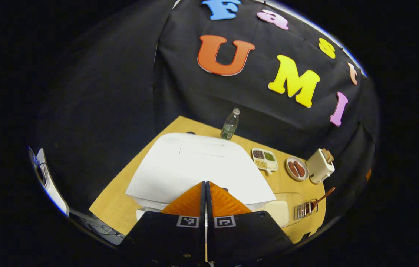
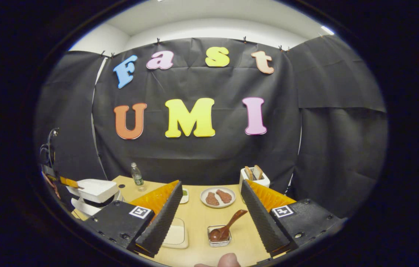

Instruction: Close the left gripper, press the button to open the rice cooker; take a wooden spoon from the chopstick holder with the right hand, scoop a spoonful of rice and pour it into the rice cooker, then put the wooden spoon back into the chopstick holder.

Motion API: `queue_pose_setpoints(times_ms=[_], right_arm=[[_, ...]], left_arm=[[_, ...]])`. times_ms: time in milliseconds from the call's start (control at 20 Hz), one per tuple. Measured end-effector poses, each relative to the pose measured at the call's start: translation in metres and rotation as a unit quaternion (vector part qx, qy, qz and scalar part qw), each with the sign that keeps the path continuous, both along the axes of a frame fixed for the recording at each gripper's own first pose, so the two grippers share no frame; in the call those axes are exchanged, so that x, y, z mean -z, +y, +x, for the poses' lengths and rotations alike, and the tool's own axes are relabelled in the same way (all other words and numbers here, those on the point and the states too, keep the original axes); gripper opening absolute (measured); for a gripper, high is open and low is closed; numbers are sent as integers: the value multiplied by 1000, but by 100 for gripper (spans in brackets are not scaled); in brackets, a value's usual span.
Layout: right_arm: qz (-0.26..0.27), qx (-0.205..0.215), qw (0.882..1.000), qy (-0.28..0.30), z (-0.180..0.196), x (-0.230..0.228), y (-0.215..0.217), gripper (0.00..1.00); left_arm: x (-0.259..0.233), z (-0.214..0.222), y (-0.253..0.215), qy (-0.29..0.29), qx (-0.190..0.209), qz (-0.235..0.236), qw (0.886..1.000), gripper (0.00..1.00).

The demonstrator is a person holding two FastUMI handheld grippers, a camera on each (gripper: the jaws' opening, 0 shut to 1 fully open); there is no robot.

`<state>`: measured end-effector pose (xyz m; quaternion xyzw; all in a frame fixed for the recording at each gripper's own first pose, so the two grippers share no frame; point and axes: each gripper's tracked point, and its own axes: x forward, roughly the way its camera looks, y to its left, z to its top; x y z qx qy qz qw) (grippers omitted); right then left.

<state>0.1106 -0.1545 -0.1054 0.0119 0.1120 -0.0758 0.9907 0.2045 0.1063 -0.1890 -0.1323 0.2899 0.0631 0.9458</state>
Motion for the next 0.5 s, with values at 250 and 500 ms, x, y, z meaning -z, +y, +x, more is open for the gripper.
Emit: queue_pose_setpoints(times_ms=[250, 500], right_arm=[[-11, -14, 1000, -5, -1, -10, 7, 100], [-27, -25, 999, 0, -9, -4, 2, 100]], left_arm=[[-77, 33, 5, -112, -11, -6, 994, 8], [-106, 20, 7, -172, -23, -5, 985, 74]])
